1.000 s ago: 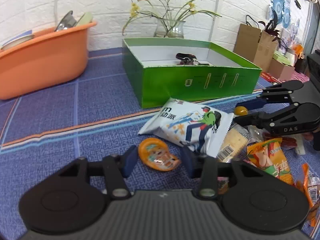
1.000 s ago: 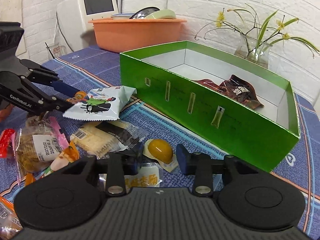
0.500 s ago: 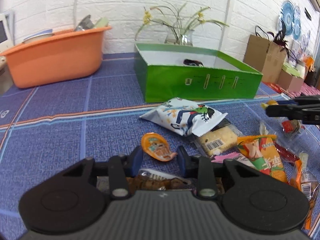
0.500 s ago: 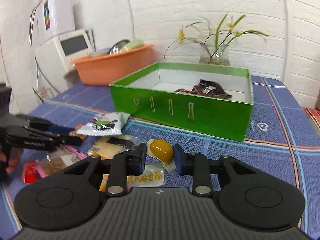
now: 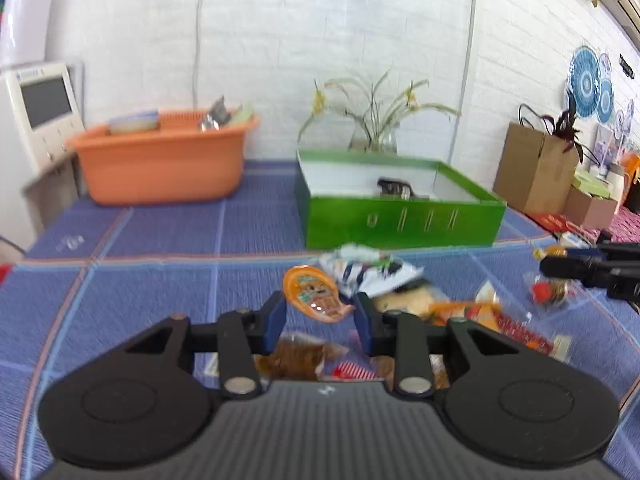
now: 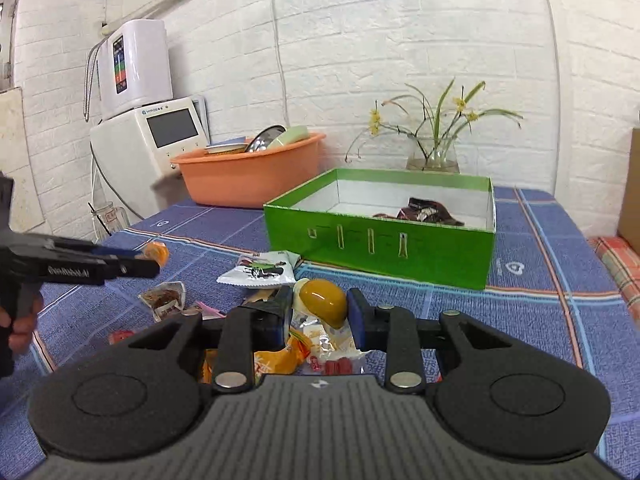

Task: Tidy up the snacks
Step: 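Carry both snacks over the green box while the left gripper releases the orange packet inside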

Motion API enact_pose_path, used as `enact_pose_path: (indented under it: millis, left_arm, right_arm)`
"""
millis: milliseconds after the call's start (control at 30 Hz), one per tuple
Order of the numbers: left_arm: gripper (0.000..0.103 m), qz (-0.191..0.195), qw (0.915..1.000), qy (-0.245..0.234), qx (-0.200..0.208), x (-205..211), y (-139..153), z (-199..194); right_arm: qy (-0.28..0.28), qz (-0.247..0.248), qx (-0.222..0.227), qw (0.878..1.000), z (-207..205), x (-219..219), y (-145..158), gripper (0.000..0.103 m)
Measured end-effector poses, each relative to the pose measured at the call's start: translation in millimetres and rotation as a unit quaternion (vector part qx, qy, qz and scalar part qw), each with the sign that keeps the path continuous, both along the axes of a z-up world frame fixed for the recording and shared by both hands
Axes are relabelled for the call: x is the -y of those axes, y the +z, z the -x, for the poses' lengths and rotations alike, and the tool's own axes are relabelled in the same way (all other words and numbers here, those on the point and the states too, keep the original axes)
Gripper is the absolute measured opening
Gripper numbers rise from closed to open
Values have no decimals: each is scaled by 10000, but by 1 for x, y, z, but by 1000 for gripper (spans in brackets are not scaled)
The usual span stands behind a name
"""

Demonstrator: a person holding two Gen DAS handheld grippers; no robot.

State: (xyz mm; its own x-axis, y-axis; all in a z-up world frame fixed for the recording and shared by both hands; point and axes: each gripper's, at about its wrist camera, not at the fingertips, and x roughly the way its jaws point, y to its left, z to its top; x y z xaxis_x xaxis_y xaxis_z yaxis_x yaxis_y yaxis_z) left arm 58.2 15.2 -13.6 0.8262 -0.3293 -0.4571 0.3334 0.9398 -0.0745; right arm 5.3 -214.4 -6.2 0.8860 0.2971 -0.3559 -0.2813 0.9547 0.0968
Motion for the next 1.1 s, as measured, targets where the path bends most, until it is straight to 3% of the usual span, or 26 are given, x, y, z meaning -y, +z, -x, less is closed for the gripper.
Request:
enact_pose_path:
  millis: [333, 567, 667, 767, 1000, 1100]
  left_arm:
    - [32, -141, 9974, 321, 634, 62, 45, -19]
    - [32, -295, 9938, 283, 1031, 100, 82, -79]
    - [32, -473, 9904, 476, 1207, 115, 83, -106]
    - [32, -385, 9921, 512, 1078, 122, 69, -130]
    - [32, -503, 9970, 429, 410, 141, 20, -184]
    - [32, -555, 9978, 351, -56, 142, 4, -206]
  right_arm:
    - [-282, -79, 284, 9992, -24, -13, 46, 52]
    - [-827, -645, 627, 9925, -69, 18, 99, 52]
    - [-934, -834, 488, 9909, -98, 35, 99, 52]
    - [-1184, -935, 307, 9881, -120, 46, 80, 52]
    - [-1170, -1095, -274, 9867, -170, 45, 32, 52]
    - [-1298, -709, -630, 9870, -194, 35, 19, 52]
